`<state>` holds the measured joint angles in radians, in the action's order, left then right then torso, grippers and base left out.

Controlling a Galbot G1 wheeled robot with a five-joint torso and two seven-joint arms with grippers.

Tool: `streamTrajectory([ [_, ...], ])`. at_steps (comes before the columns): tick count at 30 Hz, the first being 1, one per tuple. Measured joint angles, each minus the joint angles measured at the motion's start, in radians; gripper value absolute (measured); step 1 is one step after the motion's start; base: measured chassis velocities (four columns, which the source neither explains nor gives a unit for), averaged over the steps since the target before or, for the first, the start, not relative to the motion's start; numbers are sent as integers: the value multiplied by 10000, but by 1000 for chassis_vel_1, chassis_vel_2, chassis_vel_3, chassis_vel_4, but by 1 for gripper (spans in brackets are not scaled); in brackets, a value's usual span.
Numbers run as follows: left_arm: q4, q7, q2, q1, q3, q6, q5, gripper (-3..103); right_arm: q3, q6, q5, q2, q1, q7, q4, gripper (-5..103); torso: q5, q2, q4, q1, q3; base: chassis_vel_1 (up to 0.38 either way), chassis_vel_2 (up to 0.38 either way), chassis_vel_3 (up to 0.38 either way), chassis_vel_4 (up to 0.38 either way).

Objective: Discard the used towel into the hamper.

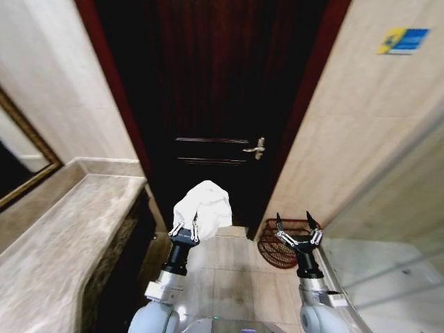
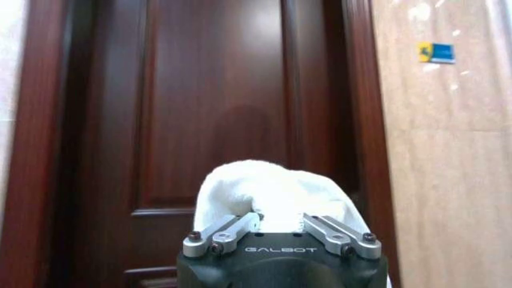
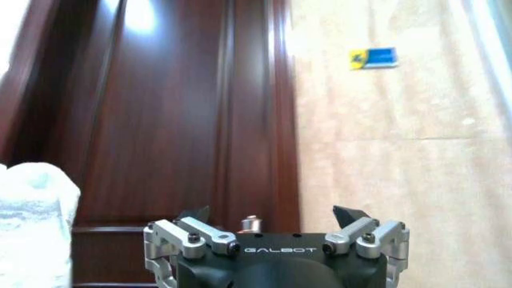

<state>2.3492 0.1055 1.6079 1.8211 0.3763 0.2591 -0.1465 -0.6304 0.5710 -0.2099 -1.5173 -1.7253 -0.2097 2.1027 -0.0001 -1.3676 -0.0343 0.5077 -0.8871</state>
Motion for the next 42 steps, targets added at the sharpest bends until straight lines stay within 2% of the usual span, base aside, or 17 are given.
streamTrajectory([
  [2, -142, 10, 1, -62, 3, 7, 182, 6, -31, 169, -388, 37, -99, -474, -6, 100, 3, 0, 1, -1, 0, -123, -133, -150, -136],
  [6, -355, 64, 1, -91, -179, 63, 381, 6, -38, 351, -453, -17, -189, -627, -4, 100, 2, 0, 0, -2, 0, -126, -133, -135, -138],
  [18, -699, -85, 0, -441, -97, -96, 958, 6, -76, 541, -291, -48, -250, -430, -29, 100, 2, 0, 1, -1, 0, -122, -123, -118, -125],
  [24, -746, -182, -4, -640, 88, -139, 1563, 6, -32, 710, -35, -134, -234, -258, -59, 100, 1, 0, 2, -1, 0, -111, -121, -113, -106],
  [27, -711, -108, -292, -837, 452, -196, 1973, 6, 24, 680, 249, -208, -314, -163, -42, 100, 3, 0, 3, -1, 0, -58, -44, -47, -72],
  [31, -697, -30, -1173, -1111, 1073, -293, 2680, 6, 38, 488, 622, -259, -445, 296, 47, 100, -1, 0, 0, -1, 0, -10, -1, -2, -13],
  [35, -652, -20, -1673, -1246, 1175, -560, 3258, 6, 3, 480, 640, -293, -477, 415, 69, 100, -1, -1, 0, -2, 0, 0, 0, 0, 0],
  [42, -754, -49, -2090, -1336, 956, -770, 3626, 6, 54, 545, 754, -463, -598, 396, 104, 100, -1, -1, 0, -3, 1, -16, 17, 19, -14],
])
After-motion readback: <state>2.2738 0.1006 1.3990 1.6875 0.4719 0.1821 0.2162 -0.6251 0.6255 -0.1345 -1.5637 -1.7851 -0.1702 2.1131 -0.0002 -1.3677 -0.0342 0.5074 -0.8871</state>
